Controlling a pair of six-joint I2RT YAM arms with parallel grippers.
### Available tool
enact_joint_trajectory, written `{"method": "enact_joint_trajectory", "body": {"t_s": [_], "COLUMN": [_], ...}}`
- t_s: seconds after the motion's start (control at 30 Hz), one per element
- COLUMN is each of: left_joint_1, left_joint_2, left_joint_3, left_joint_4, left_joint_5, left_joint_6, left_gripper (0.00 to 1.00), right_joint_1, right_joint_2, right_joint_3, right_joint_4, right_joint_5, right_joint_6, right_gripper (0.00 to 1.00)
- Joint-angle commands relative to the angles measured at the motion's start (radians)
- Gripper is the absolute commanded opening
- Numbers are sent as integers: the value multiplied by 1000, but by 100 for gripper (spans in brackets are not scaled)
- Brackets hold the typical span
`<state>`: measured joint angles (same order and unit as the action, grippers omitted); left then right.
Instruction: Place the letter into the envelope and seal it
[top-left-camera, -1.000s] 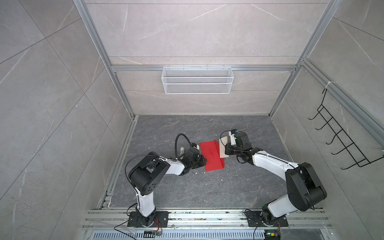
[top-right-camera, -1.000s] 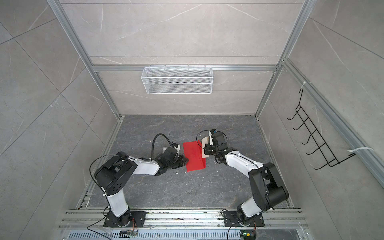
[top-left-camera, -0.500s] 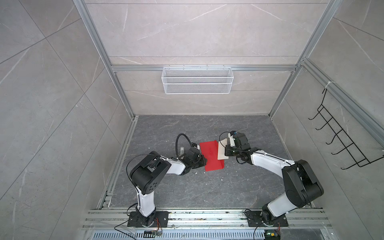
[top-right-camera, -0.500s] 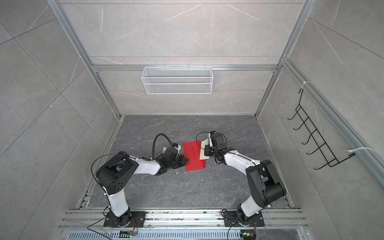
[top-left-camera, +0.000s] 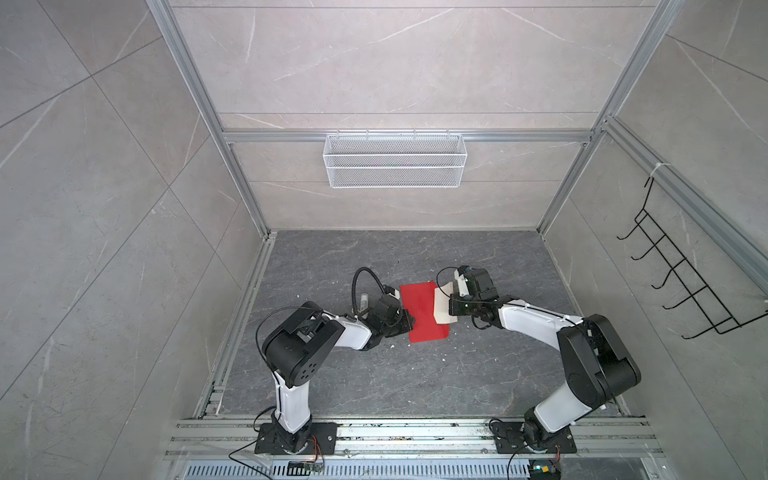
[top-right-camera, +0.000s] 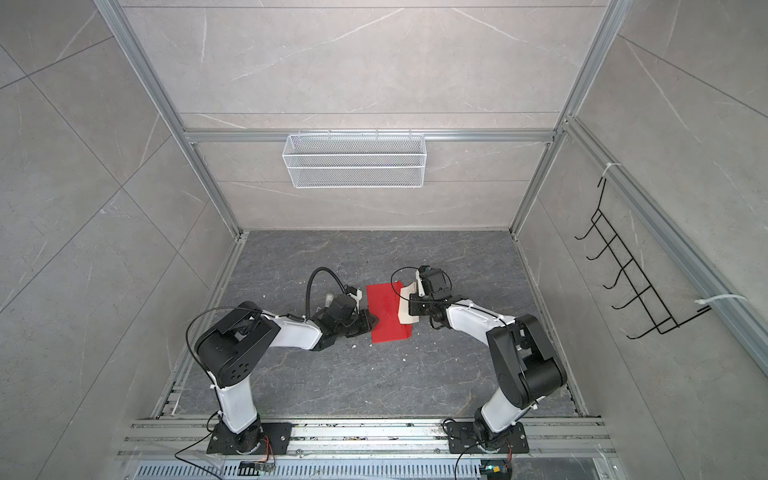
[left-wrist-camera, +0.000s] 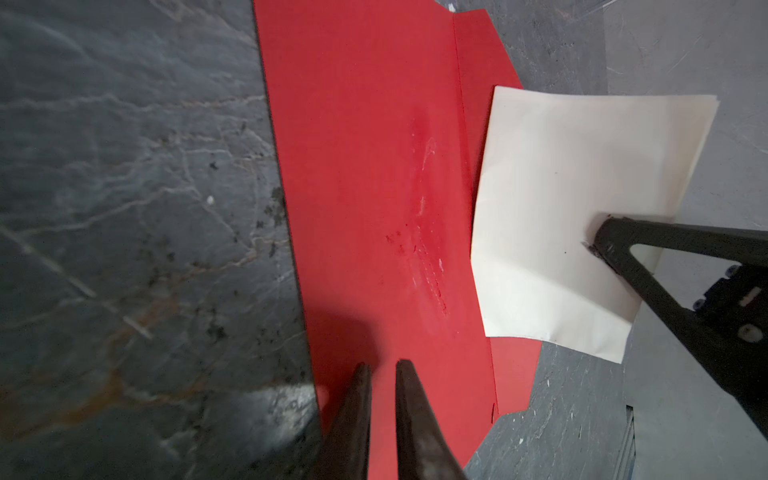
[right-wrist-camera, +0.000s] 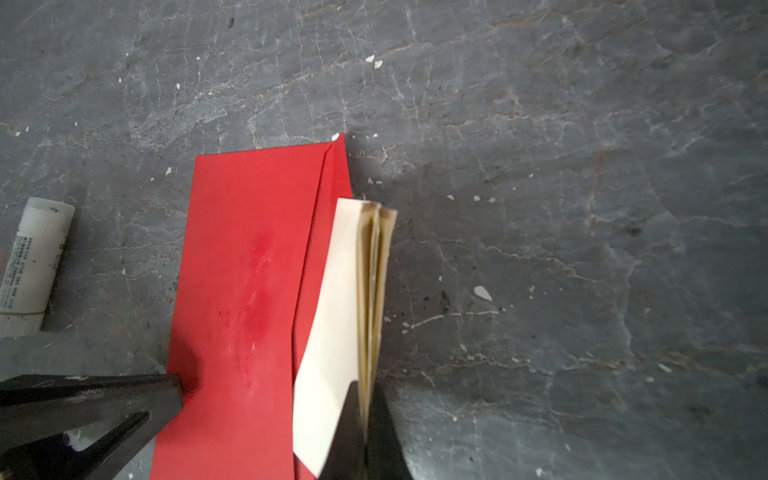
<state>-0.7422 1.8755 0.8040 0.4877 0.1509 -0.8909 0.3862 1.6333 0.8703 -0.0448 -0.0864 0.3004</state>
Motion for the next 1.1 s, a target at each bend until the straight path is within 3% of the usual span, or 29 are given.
{"method": "enact_joint_trajectory", "body": {"t_s": [0.0, 0.87, 1.07], "left_joint_1": [-6, -6, -6], "left_joint_2": [24, 40, -9], "left_joint_3": [1, -6, -5], "left_joint_4": [21, 58, 48], "left_joint_5": [-11, -11, -17], "left_joint_6": [-11, -22, -10], "left_gripper": [16, 16, 24], "right_joint_1": [-1, -3, -6], "right_joint_2": [21, 108, 115], "right_joint_3": [24, 84, 93], "right_joint_4": [-34, -67, -72], "right_joint_5": [-25, -116, -108], "right_joint_6": [-13, 3, 2], "right_gripper": [0, 0, 0]}}
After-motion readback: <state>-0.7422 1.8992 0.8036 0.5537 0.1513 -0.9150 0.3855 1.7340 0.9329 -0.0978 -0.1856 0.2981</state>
